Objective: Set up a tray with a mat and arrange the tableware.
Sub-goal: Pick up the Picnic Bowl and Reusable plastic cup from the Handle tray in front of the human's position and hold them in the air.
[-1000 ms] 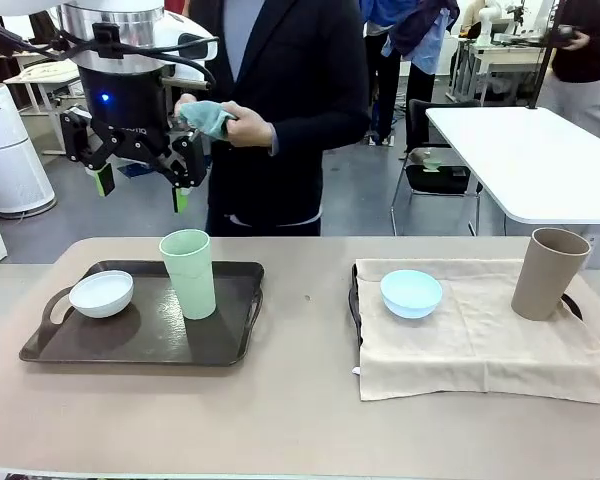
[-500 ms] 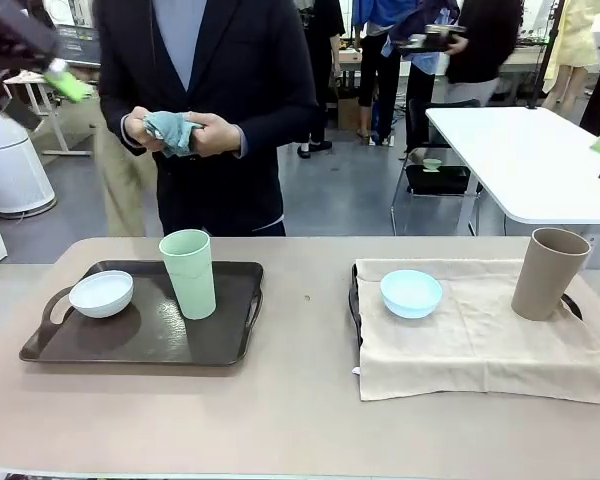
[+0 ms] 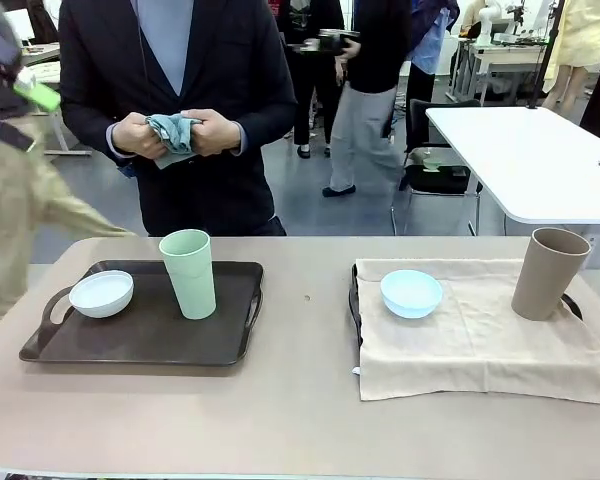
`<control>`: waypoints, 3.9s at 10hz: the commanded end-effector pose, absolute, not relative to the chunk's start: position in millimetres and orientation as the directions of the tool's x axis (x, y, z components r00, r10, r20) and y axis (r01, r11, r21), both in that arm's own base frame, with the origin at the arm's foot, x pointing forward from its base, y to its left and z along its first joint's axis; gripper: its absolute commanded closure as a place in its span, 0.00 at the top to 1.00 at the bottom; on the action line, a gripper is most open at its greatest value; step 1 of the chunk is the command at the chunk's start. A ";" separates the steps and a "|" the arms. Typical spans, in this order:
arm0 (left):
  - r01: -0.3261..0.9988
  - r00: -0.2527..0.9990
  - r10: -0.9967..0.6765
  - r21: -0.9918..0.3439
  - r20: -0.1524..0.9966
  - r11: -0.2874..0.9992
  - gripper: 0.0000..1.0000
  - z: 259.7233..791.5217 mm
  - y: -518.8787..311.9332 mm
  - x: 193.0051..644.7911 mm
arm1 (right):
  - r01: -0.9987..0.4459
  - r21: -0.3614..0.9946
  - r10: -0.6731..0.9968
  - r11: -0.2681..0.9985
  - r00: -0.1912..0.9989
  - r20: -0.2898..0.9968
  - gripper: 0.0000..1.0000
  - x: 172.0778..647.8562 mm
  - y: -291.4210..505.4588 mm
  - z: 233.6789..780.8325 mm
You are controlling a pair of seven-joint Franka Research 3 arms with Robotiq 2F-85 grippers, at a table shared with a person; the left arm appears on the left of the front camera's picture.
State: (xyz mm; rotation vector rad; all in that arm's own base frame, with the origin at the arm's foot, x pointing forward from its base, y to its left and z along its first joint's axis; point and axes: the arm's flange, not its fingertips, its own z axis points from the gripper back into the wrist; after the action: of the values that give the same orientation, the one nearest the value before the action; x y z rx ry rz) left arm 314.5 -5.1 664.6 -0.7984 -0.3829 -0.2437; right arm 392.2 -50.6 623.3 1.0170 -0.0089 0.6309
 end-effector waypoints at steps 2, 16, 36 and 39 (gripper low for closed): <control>0.450 0.873 0.059 -0.845 0.485 0.288 1.00 623.1 50.9 323.6 | -0.214 0.961 0.114 -0.174 0.965 0.236 1.00 408.9 -114.4 589.6; 0.352 0.909 0.177 -0.923 0.376 0.155 1.00 570.3 75.6 319.3 | -0.236 0.966 0.207 -0.107 0.945 0.254 1.00 399.7 -107.0 539.5; 0.267 0.964 -0.253 -0.265 0.086 0.927 1.00 672.2 75.6 300.8 | -0.960 0.030 0.841 0.279 0.259 0.474 1.00 503.7 250.8 596.3; 0.299 0.951 -0.310 -0.241 -0.011 0.923 1.00 657.7 63.8 328.8 | -0.967 0.035 0.803 0.254 0.231 0.550 1.00 513.4 241.2 559.1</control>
State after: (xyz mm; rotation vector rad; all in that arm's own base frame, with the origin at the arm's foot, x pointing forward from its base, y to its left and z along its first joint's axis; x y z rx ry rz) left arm 310.0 74.7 670.5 -0.2490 0.0017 -0.2982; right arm 505.2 252.4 581.0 0.3694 -0.4401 1.2638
